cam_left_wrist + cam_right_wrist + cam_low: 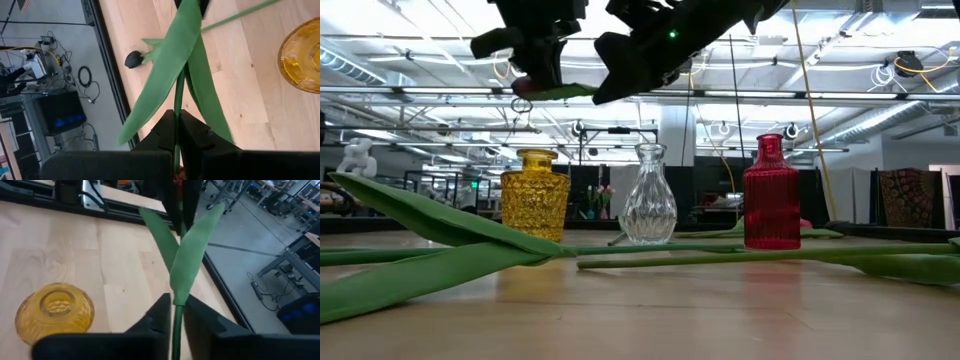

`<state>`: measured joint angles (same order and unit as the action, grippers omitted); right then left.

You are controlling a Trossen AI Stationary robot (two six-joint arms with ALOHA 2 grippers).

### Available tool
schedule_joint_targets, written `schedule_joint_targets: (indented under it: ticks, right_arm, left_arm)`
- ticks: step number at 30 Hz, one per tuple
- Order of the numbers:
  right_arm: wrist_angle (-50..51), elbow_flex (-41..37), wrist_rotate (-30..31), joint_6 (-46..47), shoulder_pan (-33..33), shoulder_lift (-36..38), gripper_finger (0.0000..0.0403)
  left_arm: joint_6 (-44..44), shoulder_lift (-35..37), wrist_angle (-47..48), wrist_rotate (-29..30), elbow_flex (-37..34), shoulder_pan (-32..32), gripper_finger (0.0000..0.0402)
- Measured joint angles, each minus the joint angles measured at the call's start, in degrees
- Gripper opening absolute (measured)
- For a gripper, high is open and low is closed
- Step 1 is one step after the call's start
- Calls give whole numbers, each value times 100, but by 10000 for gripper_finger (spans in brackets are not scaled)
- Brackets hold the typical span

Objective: Sort flowers into vase by color
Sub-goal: Put the top left red tulip into the yellow vase

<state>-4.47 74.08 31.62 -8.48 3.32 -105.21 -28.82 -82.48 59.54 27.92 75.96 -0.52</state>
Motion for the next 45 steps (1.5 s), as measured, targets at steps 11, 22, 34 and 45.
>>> schedule_joint_targets:
  ticks: [11, 22, 34, 45]
  right_arm:
    - [110, 0, -3, 31, -10, 2, 3]
    - [436, 0, -71, 194, 1, 101, 1]
    - [1832, -2, -352, 514, -49, 1098, 0]
    - [2355, -791, -873, 1473, -269, 3026, 0]
  left_arm:
    - [3, 1, -224, 709, 0, 233, 52]
    - [323, 161, -130, 1654, 73, 844, 191]
    - [1956, 1204, -139, 2264, 136, 1367, 213]
    - [4187, 2086, -898, 2352, 83, 2550, 213]
